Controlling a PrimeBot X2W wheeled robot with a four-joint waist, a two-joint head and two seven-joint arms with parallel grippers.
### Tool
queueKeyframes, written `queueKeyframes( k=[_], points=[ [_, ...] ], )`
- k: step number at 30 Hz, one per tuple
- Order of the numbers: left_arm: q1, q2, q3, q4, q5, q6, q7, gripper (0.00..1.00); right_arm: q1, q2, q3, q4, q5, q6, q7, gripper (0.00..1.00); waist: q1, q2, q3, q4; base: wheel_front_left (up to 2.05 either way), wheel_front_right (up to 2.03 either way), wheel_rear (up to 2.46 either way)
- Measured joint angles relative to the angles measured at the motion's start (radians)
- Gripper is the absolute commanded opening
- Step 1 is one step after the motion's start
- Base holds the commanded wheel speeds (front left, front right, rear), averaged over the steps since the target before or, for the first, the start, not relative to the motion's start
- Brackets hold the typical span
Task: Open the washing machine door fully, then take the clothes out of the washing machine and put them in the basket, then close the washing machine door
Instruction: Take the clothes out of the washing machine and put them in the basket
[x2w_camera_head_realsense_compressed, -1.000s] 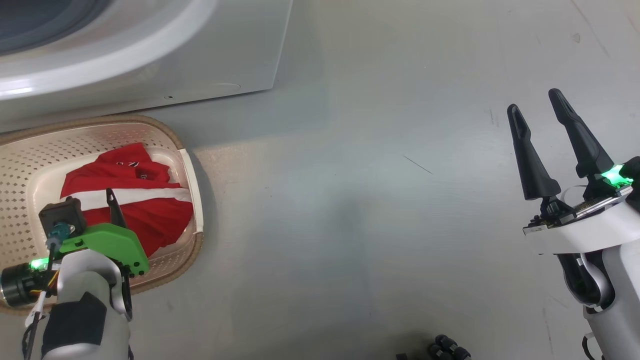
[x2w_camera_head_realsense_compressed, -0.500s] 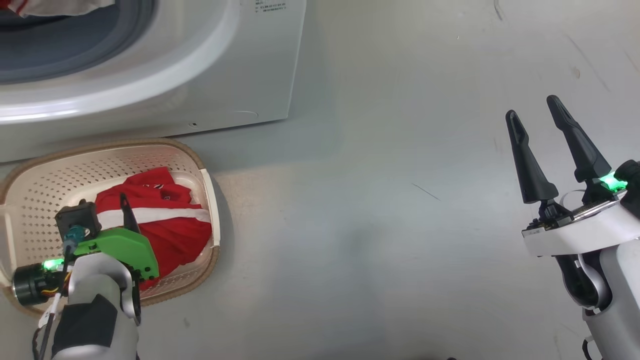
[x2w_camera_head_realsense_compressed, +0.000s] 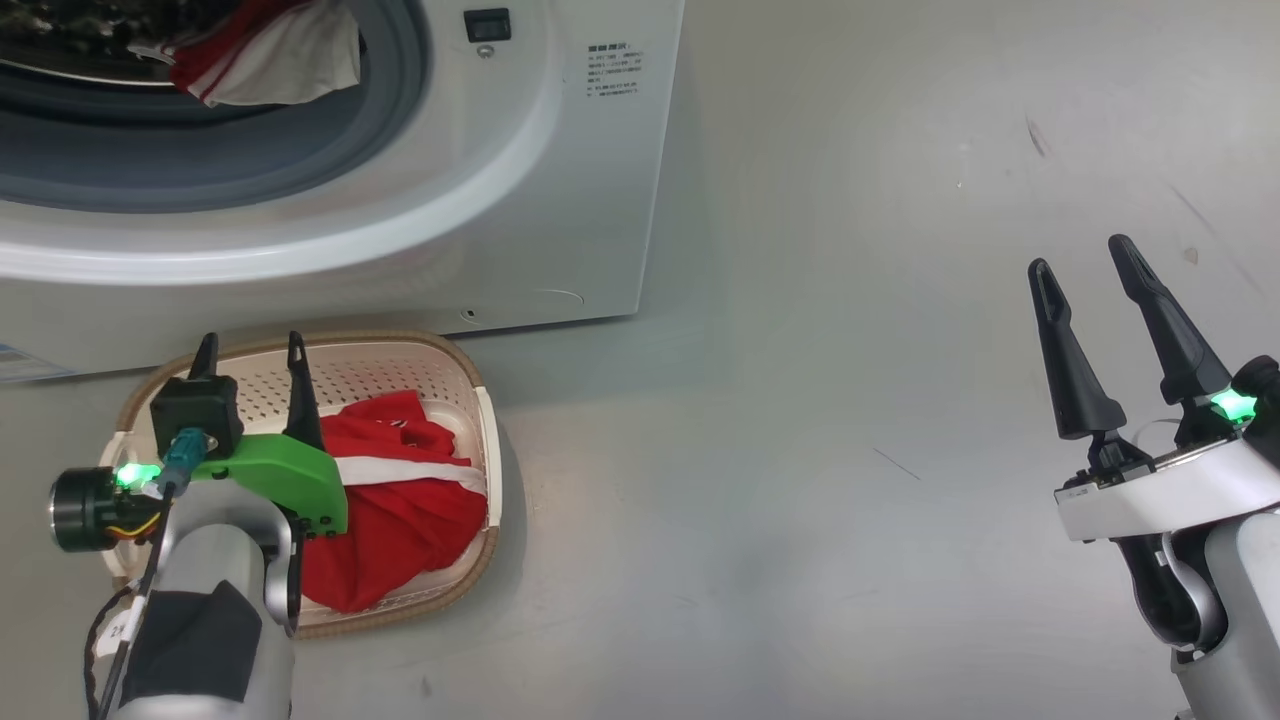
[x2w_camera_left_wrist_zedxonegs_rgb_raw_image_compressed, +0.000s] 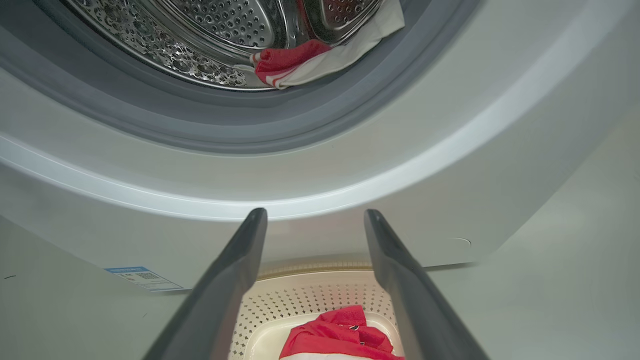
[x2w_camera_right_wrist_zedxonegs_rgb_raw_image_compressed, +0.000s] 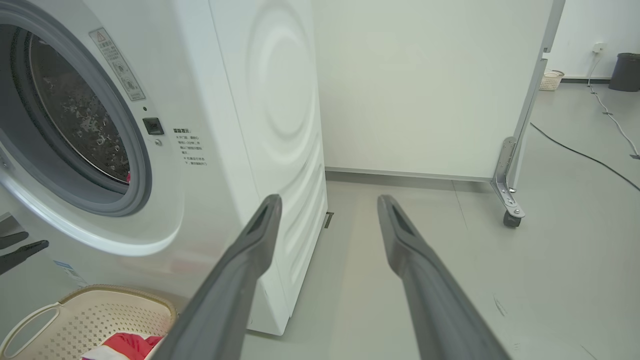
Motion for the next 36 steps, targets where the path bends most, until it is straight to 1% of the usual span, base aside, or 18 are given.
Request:
queueKeyframes(
  k=[11,15,19,27,36],
  points=[
    [0.088,0.000,-0.055,-0.141,0.001,-0.042,0.000,1.00,0.045,0.023,-0.006,0.012,-0.016,0.000,0.000,1.00,0.0000,0.0000,-0.108,0.051,0.00,0.00,0.00],
    [0.119,0.000,-0.079,-0.203,-0.032,-0.060,0.000,1.00,0.067,0.029,-0.017,0.016,-0.021,0.000,0.000,1.00,0.0000,0.0000,-0.142,0.061,0.00,0.00,0.00],
    [0.145,0.000,-0.096,-0.269,-0.065,-0.061,-0.003,1.00,0.090,0.032,-0.026,0.017,-0.025,0.000,0.000,1.00,0.0000,0.0000,-0.170,0.070,0.00,0.00,0.00],
    [0.224,0.001,-0.122,-0.380,-0.083,-0.058,-0.003,1.00,0.107,0.047,-0.028,0.015,-0.034,0.000,0.000,1.00,0.0000,0.0000,-0.201,0.077,0.00,0.00,0.00],
    [0.293,0.002,-0.161,-0.479,-0.086,-0.017,-0.003,1.00,0.123,0.057,-0.035,0.009,-0.035,0.000,0.000,1.00,0.0001,0.0000,-0.212,0.073,0.00,0.00,0.00]
  ],
)
